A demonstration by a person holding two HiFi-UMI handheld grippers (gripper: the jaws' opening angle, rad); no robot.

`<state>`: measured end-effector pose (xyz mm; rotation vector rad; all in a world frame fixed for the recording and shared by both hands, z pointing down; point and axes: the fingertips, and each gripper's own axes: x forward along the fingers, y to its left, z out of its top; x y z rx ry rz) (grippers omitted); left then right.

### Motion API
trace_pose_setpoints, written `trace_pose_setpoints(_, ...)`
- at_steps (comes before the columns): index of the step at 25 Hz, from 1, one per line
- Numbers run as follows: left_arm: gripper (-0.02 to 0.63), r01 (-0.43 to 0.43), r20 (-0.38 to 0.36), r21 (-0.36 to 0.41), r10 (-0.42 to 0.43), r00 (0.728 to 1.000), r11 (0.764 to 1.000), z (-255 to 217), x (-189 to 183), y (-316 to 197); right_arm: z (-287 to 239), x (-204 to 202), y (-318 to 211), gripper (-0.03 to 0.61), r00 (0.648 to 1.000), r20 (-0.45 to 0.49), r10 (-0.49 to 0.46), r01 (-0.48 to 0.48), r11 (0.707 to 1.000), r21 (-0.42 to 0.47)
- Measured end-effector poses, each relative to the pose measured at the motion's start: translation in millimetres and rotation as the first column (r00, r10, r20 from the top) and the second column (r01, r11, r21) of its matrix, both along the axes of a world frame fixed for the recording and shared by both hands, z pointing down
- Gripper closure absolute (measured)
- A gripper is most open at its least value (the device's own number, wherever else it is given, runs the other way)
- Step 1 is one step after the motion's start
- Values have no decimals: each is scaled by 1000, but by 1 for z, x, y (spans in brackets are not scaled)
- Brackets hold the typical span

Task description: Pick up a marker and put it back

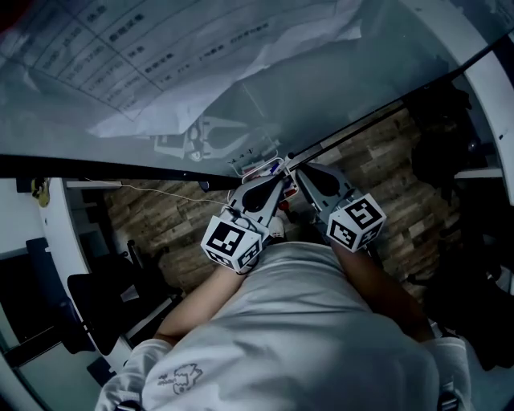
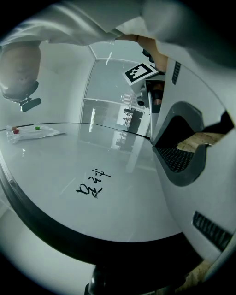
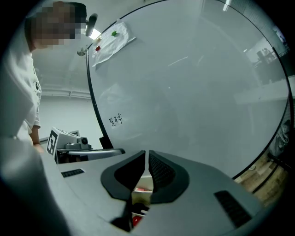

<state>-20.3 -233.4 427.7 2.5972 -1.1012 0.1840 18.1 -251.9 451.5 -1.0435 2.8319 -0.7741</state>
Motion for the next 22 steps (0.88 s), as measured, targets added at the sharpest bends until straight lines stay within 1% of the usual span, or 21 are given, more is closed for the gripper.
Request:
trace_pose_setpoints(14, 609, 15, 62, -62, -11, 998, 998, 22, 5, -5, 34, -10, -8, 565, 999, -3, -45, 45, 996, -78)
trace_pose_setpoints(18, 609, 24, 93, -54, -18, 995, 998, 20, 1, -14, 39, -10, -19, 561, 999, 4, -36, 37, 995, -98)
trace_pose_setpoints(22, 609, 29, 103, -64, -23, 994, 998, 23, -1, -18, 46, -7, -27, 527, 1000, 6, -22, 22, 993, -117)
